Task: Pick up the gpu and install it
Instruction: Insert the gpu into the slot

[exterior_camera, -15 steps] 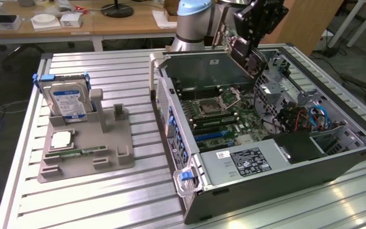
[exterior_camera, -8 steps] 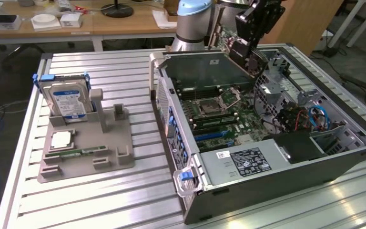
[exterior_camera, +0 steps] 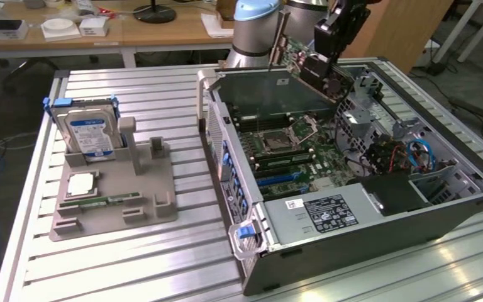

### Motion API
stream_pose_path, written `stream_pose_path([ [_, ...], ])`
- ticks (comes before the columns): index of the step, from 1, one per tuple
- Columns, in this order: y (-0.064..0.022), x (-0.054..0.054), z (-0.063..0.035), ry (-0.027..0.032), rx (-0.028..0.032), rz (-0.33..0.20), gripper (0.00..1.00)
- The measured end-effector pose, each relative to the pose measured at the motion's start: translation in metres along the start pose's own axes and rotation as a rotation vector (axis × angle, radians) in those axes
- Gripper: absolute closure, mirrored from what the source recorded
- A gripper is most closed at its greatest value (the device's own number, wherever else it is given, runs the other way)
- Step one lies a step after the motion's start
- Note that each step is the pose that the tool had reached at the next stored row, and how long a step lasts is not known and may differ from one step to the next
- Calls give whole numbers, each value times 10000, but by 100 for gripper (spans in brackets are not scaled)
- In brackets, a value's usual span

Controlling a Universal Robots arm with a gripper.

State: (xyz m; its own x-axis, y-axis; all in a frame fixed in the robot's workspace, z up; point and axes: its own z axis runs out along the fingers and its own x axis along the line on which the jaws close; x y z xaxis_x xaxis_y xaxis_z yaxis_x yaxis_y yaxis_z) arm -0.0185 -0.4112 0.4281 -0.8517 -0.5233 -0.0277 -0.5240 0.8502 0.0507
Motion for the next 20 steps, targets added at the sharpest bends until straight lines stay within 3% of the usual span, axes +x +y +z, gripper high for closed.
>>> stream_pose_path([
  [20, -9, 5, 177, 185, -100, -3618, 75],
])
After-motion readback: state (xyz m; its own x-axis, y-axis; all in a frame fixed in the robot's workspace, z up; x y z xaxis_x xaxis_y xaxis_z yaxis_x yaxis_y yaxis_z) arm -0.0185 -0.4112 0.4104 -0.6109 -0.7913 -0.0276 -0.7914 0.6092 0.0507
